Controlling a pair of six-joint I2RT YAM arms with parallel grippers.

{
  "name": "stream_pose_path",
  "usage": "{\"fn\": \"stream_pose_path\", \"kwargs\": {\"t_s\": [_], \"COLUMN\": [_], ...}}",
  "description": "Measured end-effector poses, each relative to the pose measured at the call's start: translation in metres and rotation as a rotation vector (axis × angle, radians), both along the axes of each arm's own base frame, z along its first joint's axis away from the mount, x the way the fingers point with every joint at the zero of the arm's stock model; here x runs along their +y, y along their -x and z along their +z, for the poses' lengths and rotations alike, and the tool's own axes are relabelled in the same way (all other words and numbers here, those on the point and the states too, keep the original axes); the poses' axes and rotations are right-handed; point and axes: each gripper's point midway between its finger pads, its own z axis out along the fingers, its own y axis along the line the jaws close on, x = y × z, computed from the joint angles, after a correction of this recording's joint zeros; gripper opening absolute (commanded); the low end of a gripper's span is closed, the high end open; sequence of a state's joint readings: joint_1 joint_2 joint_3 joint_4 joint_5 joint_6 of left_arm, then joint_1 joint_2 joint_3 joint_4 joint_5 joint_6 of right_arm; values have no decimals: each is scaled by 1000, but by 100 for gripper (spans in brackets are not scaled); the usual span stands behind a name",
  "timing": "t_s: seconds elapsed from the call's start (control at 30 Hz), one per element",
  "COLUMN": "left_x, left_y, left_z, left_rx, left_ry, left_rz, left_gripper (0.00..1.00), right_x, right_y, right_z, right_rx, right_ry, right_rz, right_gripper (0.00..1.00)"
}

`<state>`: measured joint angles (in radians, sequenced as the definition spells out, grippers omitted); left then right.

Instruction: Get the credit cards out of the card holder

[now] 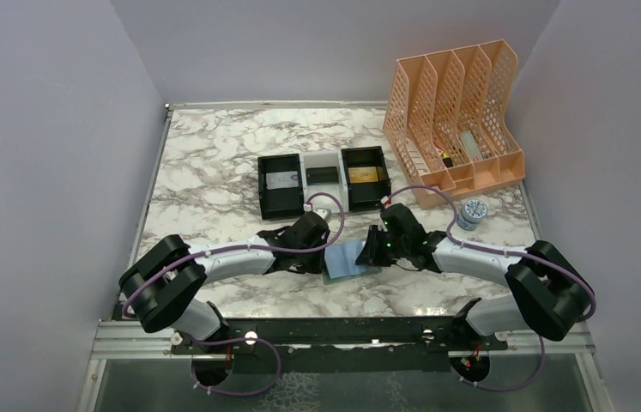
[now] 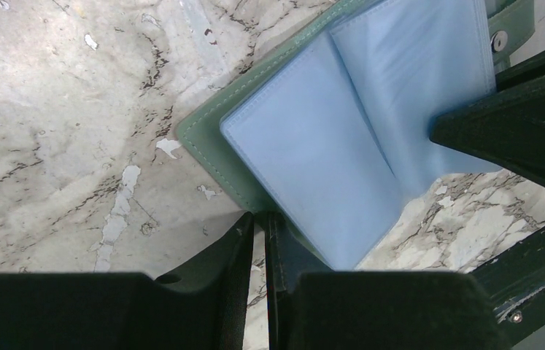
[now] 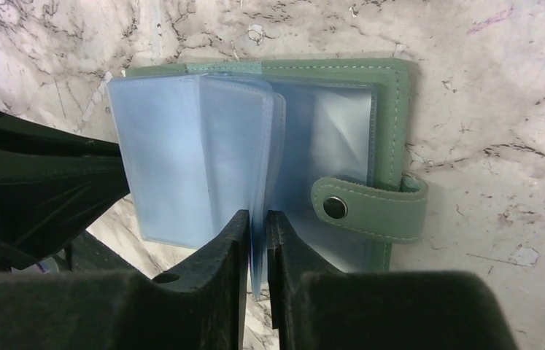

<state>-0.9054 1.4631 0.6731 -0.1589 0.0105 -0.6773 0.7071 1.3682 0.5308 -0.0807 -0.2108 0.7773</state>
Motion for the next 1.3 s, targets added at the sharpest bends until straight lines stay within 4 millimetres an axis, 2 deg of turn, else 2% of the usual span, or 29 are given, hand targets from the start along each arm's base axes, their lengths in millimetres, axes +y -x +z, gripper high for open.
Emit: {"fn": "stream_pose_path", "kwargs": {"t_s": [0.1, 0.23, 0.33, 0.47, 0.8, 0.97, 1.1, 1.2, 1.3], "left_x": [1, 2, 5, 9, 13, 24, 33, 38, 40], "left_y": [0, 0, 0, 1, 0, -1, -3, -5, -6], "left_z": [0, 0, 0, 0, 0, 0, 2, 6, 10], "left_rx": [0, -4, -11, -10, -18, -33, -51, -68, -83], "left_ry": [-3, -10, -25, -40, -64, -108, -141, -151, -151], "left_rz": [0, 3, 7, 13, 14, 27, 45, 58, 66], "left_gripper": [15, 14, 14, 14, 15, 15, 16, 21, 30], "right_x": [-4, -18, -26, -33, -36, -27, -9, 11, 20], "right_y": [-1, -5, -9, -16, -12, -9, -9, -12, -15], "right_z": [0, 2, 8, 15, 5, 11, 25, 35, 28], "right_rx": [-7, -37, -65, -102, -83, -97, -130, -152, -135], "right_ry": [19, 81, 125, 166, 206, 166, 88, 13, 1], "right_rz": [-14, -45, -62, -68, -32, 26, 115, 186, 214], "right_gripper": [16, 23, 34, 39, 41, 42, 42, 41, 41]}}
